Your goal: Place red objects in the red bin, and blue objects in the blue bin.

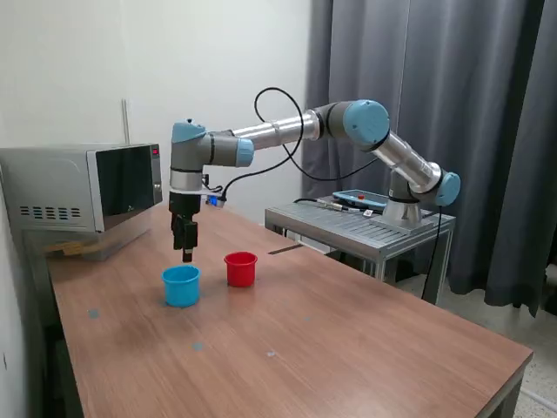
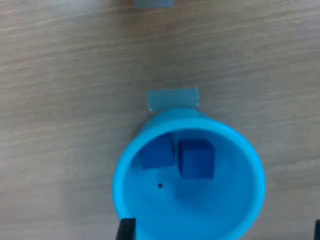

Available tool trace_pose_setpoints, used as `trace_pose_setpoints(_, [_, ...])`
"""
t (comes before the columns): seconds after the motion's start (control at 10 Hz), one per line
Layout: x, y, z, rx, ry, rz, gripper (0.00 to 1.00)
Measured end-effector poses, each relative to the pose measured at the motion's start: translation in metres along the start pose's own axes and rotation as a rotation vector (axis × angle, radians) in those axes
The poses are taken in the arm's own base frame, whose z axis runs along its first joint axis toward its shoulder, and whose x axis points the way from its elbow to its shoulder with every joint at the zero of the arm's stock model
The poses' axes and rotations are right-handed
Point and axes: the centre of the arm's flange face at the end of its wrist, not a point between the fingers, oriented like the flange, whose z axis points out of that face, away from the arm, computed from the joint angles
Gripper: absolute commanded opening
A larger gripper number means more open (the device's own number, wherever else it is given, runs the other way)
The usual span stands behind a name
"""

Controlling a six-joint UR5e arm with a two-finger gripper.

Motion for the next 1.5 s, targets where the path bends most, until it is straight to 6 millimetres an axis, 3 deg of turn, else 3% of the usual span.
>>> trace_pose_setpoints(0.2, [0.002,-0.006,-0.045,-0.018,-0.002,-0.003,1.00])
trace_pose_setpoints(0.5, [0.005,-0.038,-0.107,-0.017,-0.025,-0.001,1.00])
trace_pose_setpoints(0.7, [0.008,-0.063,-0.159,-0.044,-0.033,0.019,1.00])
trace_pose_setpoints(1.1, [0.014,-0.133,-0.248,-0.012,-0.032,0.055,1.00])
trace_pose_setpoints(1.5, [0.021,-0.208,-0.309,0.001,-0.031,0.047,1.00])
